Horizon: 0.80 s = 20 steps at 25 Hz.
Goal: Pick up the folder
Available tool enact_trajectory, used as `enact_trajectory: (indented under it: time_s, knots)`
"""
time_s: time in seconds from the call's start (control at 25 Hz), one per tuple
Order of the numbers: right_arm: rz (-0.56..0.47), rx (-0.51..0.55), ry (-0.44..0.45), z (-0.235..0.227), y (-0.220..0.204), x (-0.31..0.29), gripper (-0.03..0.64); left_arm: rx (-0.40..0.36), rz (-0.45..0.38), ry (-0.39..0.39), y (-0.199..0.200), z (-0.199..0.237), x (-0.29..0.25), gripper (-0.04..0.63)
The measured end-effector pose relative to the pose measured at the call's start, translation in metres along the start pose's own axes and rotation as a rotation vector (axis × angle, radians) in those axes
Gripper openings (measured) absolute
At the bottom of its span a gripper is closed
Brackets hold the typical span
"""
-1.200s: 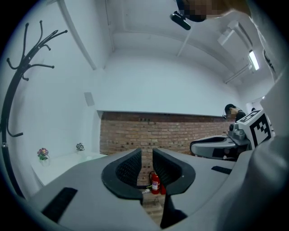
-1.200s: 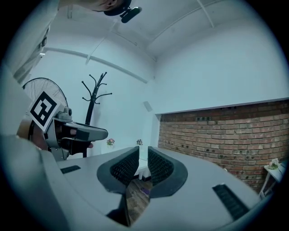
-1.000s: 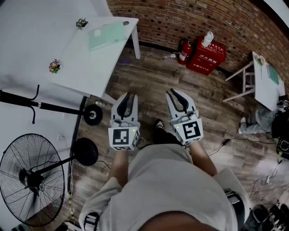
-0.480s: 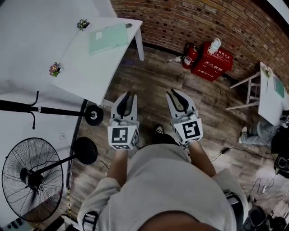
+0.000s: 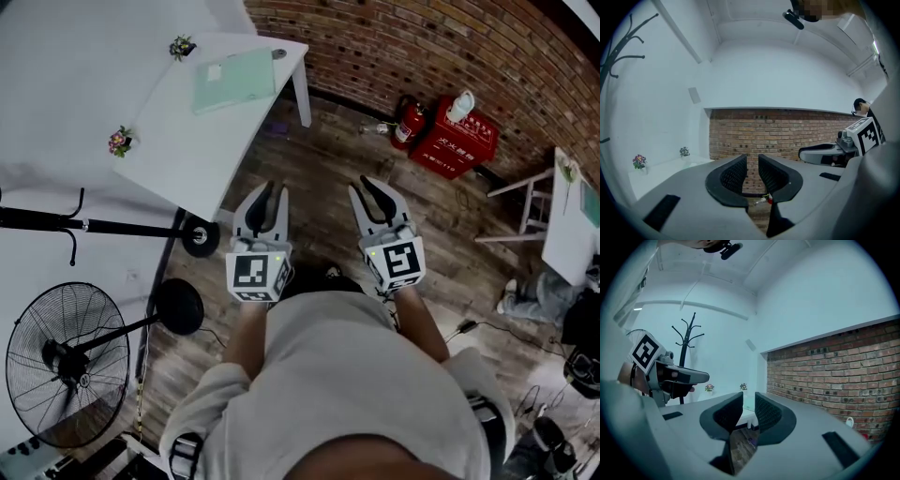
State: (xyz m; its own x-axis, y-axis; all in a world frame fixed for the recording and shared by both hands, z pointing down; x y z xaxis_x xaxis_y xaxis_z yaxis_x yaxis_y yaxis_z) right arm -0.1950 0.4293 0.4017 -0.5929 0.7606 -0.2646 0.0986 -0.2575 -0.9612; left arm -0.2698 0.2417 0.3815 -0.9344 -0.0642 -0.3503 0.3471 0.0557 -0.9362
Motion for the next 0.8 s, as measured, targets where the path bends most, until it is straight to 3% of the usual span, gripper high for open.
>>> enact_trajectory:
  time_s: [0.52,0.8]
  knots:
    - [0.026,0.048,0.059,-0.037,0.012,-0.087,0.083,0.021,0.007,0.028,0.016,0.055,-0.074,0.071]
    - [0.073,0.01,0.065,-0.059,0.024,-0.153,0.086,0.023,0.024,0.017,0.033,0.102,-0.13,0.071]
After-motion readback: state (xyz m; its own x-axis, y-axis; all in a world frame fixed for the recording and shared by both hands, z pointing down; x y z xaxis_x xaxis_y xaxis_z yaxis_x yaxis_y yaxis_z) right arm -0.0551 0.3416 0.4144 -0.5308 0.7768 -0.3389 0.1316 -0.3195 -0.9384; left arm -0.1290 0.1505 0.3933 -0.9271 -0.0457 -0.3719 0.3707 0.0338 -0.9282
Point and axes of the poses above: the fingertips, and each gripper's own axes: x backward along the fingers, z to its left, y out of its top, the point moved 7 cm from there along x, backward along the fingers, and after that the axes turned 13 degrees about z, right-handed, at the moved point
